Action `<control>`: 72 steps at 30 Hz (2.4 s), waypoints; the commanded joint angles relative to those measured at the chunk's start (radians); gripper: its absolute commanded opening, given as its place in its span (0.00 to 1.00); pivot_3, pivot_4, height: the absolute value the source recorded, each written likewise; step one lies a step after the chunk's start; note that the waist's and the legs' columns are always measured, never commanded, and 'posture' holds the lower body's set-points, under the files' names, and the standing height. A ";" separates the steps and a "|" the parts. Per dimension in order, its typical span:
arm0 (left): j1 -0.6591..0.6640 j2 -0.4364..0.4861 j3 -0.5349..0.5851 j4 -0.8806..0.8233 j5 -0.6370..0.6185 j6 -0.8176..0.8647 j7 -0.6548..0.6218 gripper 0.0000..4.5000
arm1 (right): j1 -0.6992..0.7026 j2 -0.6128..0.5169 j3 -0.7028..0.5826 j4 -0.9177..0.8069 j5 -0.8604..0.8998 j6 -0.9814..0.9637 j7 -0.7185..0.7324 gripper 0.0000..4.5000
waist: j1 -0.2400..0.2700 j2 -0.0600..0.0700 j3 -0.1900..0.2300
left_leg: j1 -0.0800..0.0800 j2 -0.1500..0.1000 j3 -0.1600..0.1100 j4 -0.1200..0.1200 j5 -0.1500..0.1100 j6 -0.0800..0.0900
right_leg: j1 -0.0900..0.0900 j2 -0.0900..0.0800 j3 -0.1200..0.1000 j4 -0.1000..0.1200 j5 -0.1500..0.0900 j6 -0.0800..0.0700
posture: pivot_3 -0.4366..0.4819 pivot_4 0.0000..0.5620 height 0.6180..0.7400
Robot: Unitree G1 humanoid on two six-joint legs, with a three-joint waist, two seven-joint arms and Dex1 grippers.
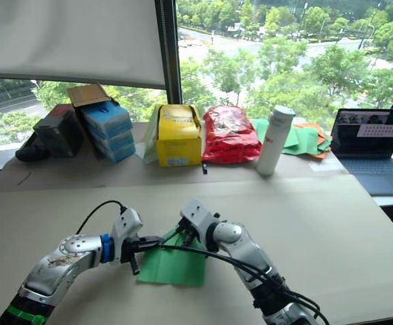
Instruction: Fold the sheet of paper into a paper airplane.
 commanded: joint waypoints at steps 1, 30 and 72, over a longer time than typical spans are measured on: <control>0.002 0.002 -0.061 0.056 0.080 -0.068 -0.006 0.01 | 0.013 -0.026 -0.061 -0.121 0.050 0.025 0.020 0.00 | 0.001 0.000 0.000 | 0.000 0.000 0.000 0.000 0.000 0.000 | 0.000 0.000 0.000 0.000 0.000 0.000 | 0.48 0.27 1.00; -0.012 0.020 -0.108 0.081 0.136 -0.087 -0.048 0.01 | 0.450 -0.347 0.019 -0.562 0.320 0.079 0.197 0.00 | 0.022 -0.001 -0.001 | 0.002 0.002 -0.001 0.003 -0.005 0.008 | 0.003 -0.007 -0.002 -0.005 0.001 0.002 | 0.48 0.27 1.00; -0.117 -0.013 -0.155 0.139 0.167 -0.083 -0.106 0.01 | 0.648 -0.031 -0.089 -0.482 0.186 -0.229 -0.247 0.00 | 0.032 -0.003 -0.002 | 0.005 0.001 -0.001 0.003 -0.004 0.011 | 0.004 0.001 -0.004 -0.004 0.001 0.003 | 0.48 0.27 1.00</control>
